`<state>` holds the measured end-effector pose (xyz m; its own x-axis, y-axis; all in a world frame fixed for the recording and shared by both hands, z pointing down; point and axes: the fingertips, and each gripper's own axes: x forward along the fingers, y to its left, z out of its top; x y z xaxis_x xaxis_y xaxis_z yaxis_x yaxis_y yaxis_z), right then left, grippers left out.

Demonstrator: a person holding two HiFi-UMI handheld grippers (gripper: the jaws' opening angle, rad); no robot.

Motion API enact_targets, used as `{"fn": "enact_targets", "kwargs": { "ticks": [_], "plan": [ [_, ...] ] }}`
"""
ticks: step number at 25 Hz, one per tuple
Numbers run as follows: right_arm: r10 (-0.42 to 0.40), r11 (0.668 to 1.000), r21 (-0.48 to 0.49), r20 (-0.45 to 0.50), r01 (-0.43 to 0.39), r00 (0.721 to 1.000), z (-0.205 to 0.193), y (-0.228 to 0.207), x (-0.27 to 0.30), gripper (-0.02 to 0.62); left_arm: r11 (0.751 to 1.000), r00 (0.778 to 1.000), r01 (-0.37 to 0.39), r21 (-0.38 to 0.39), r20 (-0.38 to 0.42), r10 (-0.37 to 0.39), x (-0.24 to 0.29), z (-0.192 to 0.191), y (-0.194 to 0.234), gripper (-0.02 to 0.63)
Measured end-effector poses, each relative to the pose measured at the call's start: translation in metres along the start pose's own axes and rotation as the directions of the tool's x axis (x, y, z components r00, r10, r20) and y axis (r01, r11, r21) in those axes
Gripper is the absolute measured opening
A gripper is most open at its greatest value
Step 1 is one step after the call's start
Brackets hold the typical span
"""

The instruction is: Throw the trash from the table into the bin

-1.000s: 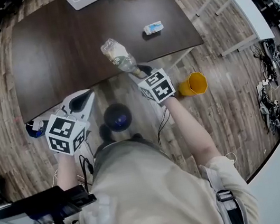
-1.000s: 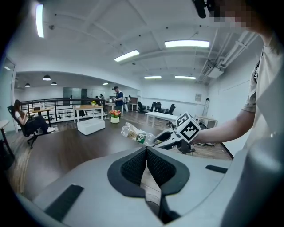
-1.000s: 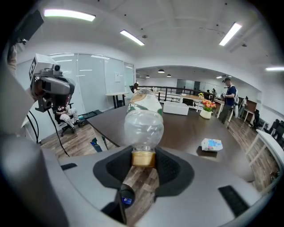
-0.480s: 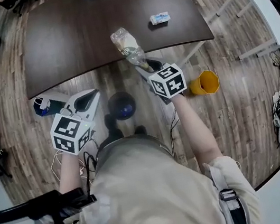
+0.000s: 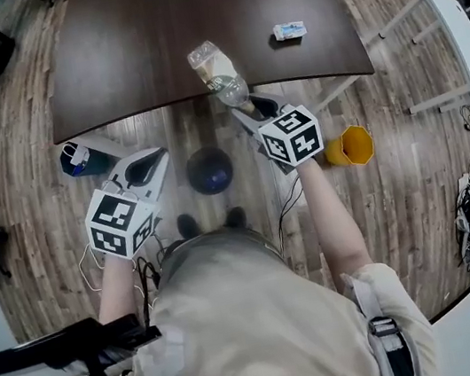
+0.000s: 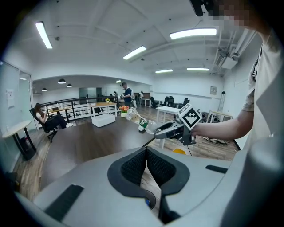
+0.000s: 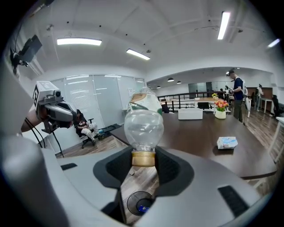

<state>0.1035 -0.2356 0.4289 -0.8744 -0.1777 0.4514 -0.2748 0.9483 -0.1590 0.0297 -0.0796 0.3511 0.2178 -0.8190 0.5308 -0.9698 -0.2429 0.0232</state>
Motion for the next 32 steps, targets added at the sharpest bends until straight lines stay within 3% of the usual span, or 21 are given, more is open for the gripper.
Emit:
{"fn": "enact_targets", "kwargs": {
  "ticks": [8,11,19,26,32],
  "plan": [
    [-0.008,0.998,-0.066,-0.038,0.005,0.999,0.025,0.068,0.022,0.155,0.999,0.997,0.010,-0.048,0.072,-0.007,-0.057,-0.029,0.043,0.014],
    [-0.030,0.994,-0.104,-0.067,0.023,0.997,0.028,0.096,0.036,0.155,0.997,0.996,0.022,-0.078,0.088,-0.015,-0.085,-0.051,0.066,0.014],
    [-0.111,0.992,-0.084,-0.157,0.099,0.981,0.018,0.165,0.080,0.156,0.977,0.993,0.086,-0.195,0.099,-0.067,-0.132,-0.131,0.151,0.014],
    [-0.218,0.975,-0.089,-0.218,0.203,0.951,-0.012,0.184,0.018,0.156,0.964,0.976,0.207,-0.168,0.110,-0.190,-0.118,-0.137,0.115,0.014],
    [-0.293,0.956,-0.070,-0.177,0.285,0.940,-0.014,0.183,-0.020,0.156,0.952,0.956,0.286,-0.111,0.098,-0.276,-0.109,-0.128,0.090,0.014]
  ]
}}
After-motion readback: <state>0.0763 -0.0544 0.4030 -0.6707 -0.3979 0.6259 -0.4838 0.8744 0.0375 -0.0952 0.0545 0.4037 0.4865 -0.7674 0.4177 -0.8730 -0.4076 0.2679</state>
